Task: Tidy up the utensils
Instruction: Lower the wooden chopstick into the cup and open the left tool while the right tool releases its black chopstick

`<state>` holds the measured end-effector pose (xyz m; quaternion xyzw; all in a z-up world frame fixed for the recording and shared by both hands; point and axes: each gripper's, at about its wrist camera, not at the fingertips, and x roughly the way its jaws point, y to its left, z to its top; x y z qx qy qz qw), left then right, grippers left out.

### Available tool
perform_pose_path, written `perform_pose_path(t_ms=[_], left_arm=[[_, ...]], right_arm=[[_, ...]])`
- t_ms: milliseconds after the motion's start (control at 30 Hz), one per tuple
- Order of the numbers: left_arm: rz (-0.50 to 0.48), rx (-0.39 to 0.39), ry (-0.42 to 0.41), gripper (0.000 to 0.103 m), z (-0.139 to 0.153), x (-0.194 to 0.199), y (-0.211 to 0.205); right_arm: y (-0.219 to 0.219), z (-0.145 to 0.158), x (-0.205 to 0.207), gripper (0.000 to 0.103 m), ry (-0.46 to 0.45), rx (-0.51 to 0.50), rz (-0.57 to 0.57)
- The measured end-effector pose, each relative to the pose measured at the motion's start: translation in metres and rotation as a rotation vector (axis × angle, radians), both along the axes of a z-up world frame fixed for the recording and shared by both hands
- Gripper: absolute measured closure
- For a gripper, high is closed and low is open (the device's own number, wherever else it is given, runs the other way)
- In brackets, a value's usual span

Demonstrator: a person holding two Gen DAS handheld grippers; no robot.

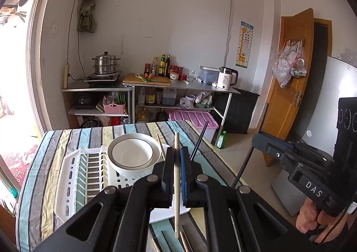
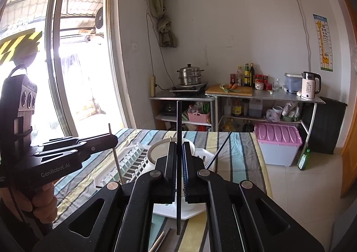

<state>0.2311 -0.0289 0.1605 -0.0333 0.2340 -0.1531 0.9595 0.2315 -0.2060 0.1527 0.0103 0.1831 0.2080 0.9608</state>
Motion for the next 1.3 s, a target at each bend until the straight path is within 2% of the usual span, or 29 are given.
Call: perform_pose_path(t_ms=[233, 800, 1300], left_arm=[[0.010, -0.009, 0.004, 0.098, -0.001, 0.030, -0.008], [0.060, 0.000, -0.032, 0.098, -0.002, 0.071, -0.019], [0.053, -0.003, -0.030, 0.098, -0.018, 0.083, -0.026]], right_arm=[[0.000, 0.002, 0.026, 0.099, 0.002, 0.018, -0.011], [0.011, 0.003, 0.078, 0.099, -0.012, 0.057, -0.008], [0.015, -0.005, 0.102, 0.099, -0.003, 0.072, -0.001]])
